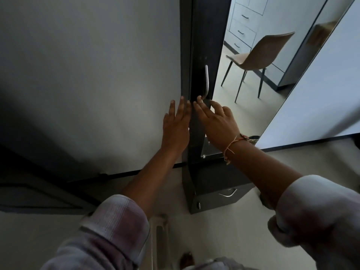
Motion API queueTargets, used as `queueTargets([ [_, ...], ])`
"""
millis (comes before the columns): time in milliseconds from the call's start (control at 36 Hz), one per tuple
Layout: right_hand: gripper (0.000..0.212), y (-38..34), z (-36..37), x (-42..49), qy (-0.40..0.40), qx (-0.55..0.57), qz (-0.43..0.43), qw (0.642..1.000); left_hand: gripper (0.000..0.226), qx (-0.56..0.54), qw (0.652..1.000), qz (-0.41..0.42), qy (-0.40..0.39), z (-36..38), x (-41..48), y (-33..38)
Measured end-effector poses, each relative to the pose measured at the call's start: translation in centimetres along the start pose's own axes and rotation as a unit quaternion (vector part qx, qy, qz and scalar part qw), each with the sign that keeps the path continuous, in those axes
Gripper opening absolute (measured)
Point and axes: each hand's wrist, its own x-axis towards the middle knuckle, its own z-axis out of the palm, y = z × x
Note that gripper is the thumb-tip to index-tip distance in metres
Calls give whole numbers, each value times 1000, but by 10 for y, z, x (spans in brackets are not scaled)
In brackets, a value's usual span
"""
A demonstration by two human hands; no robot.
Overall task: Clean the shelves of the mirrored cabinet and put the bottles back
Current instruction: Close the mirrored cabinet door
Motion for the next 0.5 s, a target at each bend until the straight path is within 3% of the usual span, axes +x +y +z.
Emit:
queueTargets([
  [278, 77, -3, 9, 8, 13, 25, 2, 1000, 94, -14, 999, 4, -30, 7, 8, -11],
  [500, 73, -18, 29, 7, 45, 89, 32, 994, 89, -55, 997, -6, -47, 7, -6, -14],
])
